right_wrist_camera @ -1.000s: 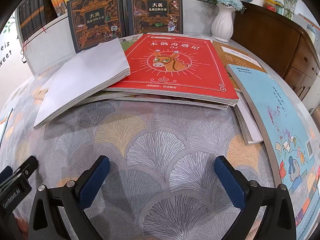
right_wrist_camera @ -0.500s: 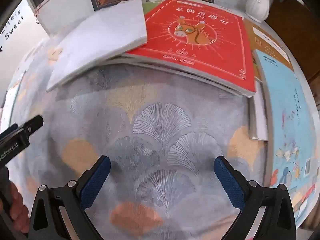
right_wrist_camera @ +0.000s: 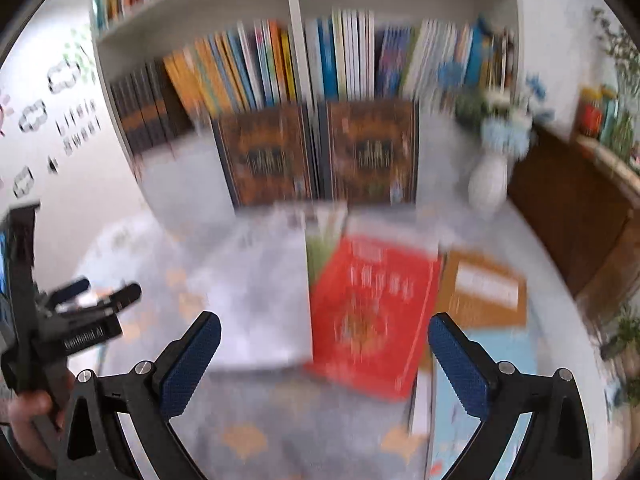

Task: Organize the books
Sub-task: 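Move the left gripper to the edge of the thin white book, then close the left gripper on the white book's edge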

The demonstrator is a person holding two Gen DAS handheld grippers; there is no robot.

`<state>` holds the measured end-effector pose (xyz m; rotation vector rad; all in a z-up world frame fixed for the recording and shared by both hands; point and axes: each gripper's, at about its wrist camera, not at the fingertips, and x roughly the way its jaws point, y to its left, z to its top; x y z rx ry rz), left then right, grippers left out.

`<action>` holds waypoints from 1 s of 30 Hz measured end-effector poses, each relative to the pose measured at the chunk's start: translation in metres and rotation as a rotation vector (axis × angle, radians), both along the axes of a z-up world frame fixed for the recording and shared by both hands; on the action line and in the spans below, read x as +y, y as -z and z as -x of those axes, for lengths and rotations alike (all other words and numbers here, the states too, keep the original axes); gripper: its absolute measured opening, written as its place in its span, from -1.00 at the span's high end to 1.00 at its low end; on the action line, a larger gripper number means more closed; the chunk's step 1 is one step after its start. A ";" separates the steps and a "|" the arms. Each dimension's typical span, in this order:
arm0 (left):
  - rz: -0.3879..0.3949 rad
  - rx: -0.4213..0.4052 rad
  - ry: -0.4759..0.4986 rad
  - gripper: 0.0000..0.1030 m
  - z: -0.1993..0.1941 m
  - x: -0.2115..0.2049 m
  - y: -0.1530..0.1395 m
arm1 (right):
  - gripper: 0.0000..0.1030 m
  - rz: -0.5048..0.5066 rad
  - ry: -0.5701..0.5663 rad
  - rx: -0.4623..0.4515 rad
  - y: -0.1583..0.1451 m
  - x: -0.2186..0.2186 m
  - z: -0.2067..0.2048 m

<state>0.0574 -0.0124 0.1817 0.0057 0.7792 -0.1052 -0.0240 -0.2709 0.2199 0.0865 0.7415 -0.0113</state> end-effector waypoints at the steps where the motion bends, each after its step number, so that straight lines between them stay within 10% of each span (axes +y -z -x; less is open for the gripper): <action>1: 0.010 0.015 0.005 -0.99 -0.006 -0.002 0.002 | -1.00 0.014 0.002 -0.017 -0.006 0.001 -0.008; 20: 0.034 0.290 0.038 -0.79 -0.062 -0.007 0.123 | -0.98 0.021 -0.113 0.264 0.126 0.024 -0.095; 25: 0.075 0.368 0.074 -0.33 -0.071 -0.012 0.144 | -0.39 0.054 -0.135 0.309 0.149 0.033 -0.115; 30: 0.121 0.398 0.077 -0.28 -0.072 -0.013 0.152 | -0.28 0.055 -0.138 0.336 0.165 0.036 -0.124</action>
